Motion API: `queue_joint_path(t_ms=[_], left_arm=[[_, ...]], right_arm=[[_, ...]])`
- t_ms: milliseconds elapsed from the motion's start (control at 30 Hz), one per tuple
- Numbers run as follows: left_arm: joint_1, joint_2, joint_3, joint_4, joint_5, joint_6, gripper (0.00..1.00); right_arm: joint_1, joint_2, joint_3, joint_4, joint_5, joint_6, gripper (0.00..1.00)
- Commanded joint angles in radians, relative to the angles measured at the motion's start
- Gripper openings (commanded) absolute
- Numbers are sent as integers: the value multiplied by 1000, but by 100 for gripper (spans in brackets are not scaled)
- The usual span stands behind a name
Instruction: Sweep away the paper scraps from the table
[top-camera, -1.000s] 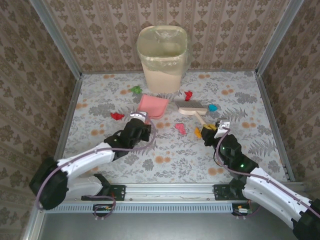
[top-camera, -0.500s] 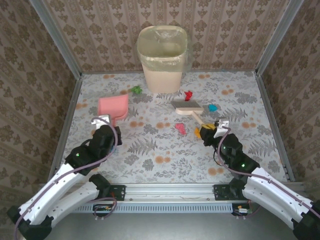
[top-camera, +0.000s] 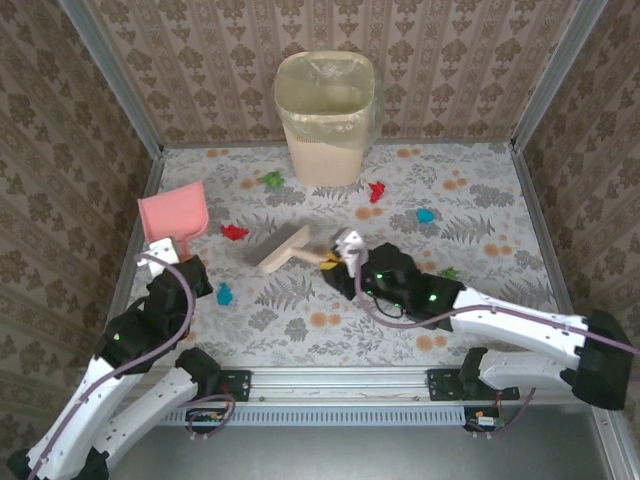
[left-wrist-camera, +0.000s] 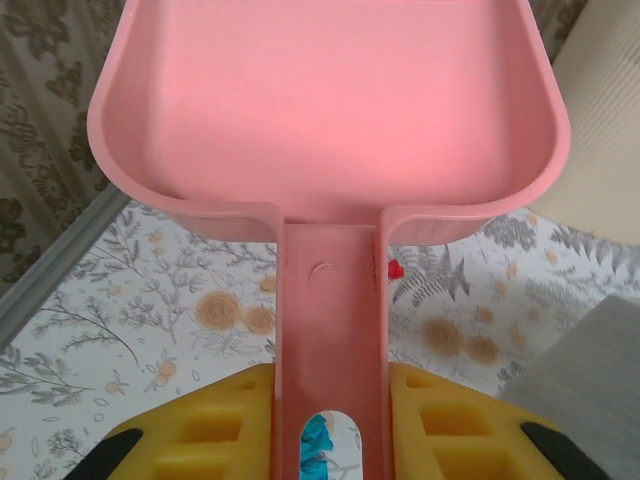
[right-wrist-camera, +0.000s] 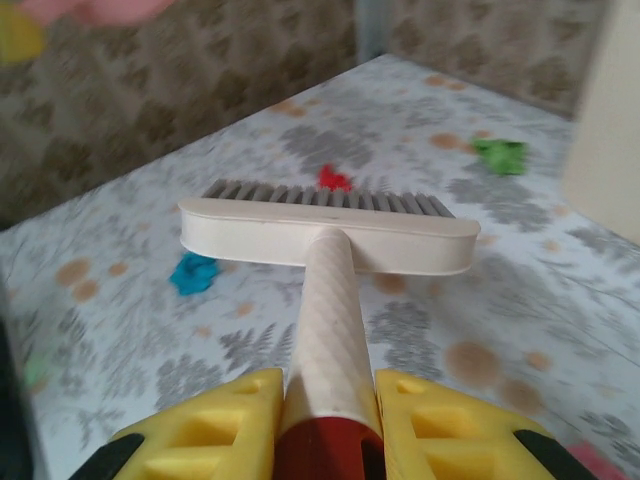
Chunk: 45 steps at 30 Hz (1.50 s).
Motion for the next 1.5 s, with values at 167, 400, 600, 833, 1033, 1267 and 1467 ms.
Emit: queue_joint_path(t_ms=[167, 400, 600, 833, 1033, 1267, 1467], left_arm=[[8, -97, -83, -35, -56, -86, 0], [8, -151, -119, -42, -86, -84, 0], [10, -205, -176, -16, -90, -84, 0], [10, -256, -210, -6, -91, -85, 0], [10, -267, -221, 8, -76, -80, 0], [10, -265, -250, 81, -16, -33, 0], [10, -238, -266, 147, 47, 9, 0]], right_arm=[[117, 288, 238, 21, -76, -145, 0], [167, 496, 407, -14, -101, -186, 0], [167, 586, 456, -87, -63, -212, 0], [149, 521, 328, -134, 106, -275, 0], [63, 388, 152, -119, 216, -289, 0], [-84, 287, 34, -75, 221, -239, 0], [-150, 260, 15, -36, 190, -182, 0]])
